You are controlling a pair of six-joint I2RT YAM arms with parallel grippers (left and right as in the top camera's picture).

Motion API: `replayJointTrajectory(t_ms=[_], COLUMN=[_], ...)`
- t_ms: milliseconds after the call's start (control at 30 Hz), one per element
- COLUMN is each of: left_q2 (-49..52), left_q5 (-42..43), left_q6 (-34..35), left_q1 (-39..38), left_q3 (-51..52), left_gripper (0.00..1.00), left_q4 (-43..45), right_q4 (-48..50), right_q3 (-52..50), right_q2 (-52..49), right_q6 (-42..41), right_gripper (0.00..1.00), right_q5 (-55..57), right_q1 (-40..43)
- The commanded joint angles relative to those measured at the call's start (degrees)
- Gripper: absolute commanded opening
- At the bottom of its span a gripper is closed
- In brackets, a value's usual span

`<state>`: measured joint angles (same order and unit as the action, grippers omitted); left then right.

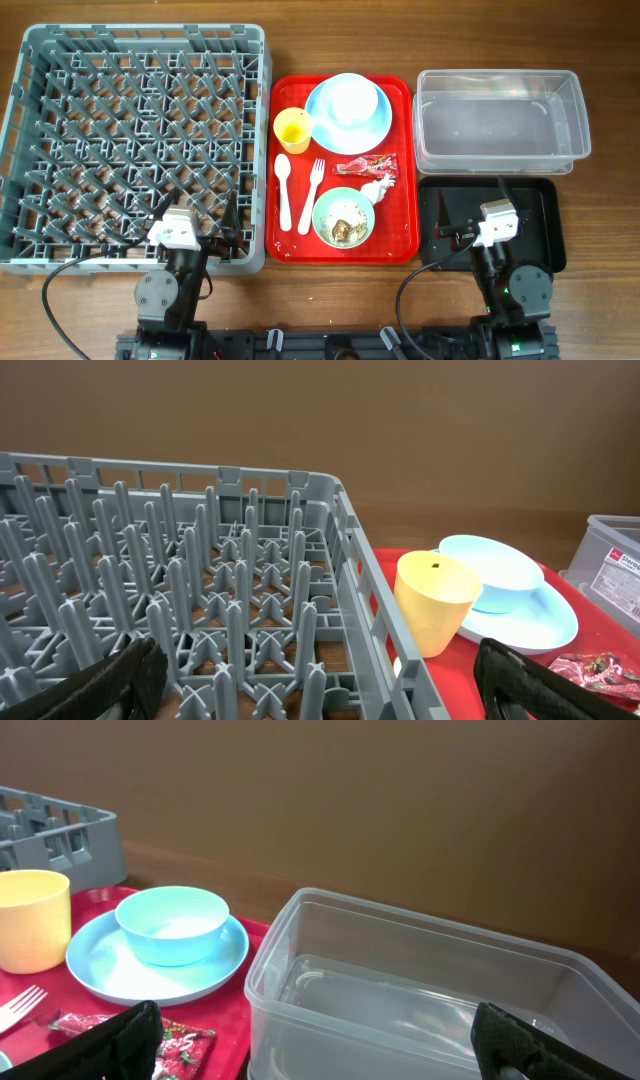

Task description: Sort waste into correct bins and load items into the dishwasher rack

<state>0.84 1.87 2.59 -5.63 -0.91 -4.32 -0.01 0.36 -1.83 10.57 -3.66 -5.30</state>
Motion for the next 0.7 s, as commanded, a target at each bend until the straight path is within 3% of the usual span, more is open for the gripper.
replayJointTrajectory(t_ms=[0, 300, 333, 400, 467, 567, 667], left_q2=[0.1, 0.1, 0.1, 0.1, 0.1, 0.1, 3.4], left_q5=[0.4, 0.5, 0.5, 3.1, 10.0, 17.6, 17.6], left_q6=[-0.9, -0.8, -0.6, 9.9, 22.1, 24.9, 24.9], left_q1=[-0.3, -0.3, -0.3, -0.3, -0.3, -0.3, -0.3], left_q3=[0.5, 0.5, 0.5, 0.5, 0.5, -3.7, -15.7], left_gripper=[1.00, 1.00, 1.00, 1.00, 1.00, 1.00, 1.00], left_q4=[0.1, 0.1, 0.1, 0.4, 1.7, 6.1, 1.2], right_q4=[0.2, 0.7, 1.1, 3.0, 4.1, 2.8, -4.3], right_q3=[-0.1, -0.1, -0.1, -0.1, 0.1, 7.1, 18.9], right_q2=[-0.3, -0.3, -0.3, -0.3, -0.3, -1.5, -8.8], right_q6=[0.0, -0.1, -3.0, -12.0, -21.9, -32.0, -31.8], right_gripper=[1.00, 1.00, 1.00, 1.00, 1.00, 1.00, 1.00], right_q5=[-0.7, -0.9, -6.8, -21.5, -28.5, -35.3, -38.6], right_q1=[0.3, 0.3, 0.3, 0.3, 0.3, 0.3, 0.3])
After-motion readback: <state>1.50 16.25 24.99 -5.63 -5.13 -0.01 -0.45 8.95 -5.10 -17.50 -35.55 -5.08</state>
